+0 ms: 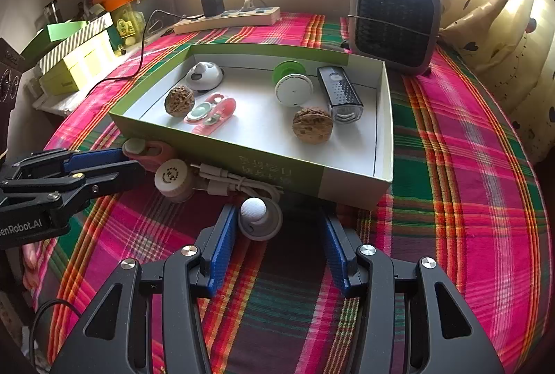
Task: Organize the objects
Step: 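Lower the right tool onto the white ball-topped knob and close it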
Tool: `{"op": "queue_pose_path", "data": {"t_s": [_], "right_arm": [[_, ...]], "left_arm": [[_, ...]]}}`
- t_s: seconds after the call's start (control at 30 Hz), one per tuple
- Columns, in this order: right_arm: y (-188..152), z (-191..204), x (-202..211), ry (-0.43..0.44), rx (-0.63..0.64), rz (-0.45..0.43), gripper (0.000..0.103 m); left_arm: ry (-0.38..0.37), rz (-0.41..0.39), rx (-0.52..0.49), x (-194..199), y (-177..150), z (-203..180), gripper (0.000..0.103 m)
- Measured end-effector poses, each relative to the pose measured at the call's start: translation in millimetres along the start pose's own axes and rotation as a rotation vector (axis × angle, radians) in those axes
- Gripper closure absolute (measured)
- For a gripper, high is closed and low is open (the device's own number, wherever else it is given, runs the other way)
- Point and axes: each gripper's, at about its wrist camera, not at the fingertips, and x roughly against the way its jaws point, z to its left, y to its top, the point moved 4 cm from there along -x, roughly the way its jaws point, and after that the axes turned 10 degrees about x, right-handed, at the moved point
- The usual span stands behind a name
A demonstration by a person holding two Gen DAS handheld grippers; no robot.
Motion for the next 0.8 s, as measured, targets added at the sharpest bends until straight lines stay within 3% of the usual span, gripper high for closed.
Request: {"op": "queue_pose_path", "data": {"t_s": [0.2,0.57,0.8], "right_arm": [[0.2,0.2,0.4,-0.003,0.004,-0.001,0.054],[1.1,-0.2,3.2,-0.016,0.017,-0.014,0.054],[0.3,3.5,4.4,-0.008,0.039,-0.015,0.064]], "left_arm": [[-0.011,0.014,-0.014,-0.2,-7.0,-5.1,0.062],[0.041,-0.044,0.009,4.5,8.9,12.0,0.062],[0.038,-0.042,-0.013,-0.6,15.1,6.7,0.062]]}}
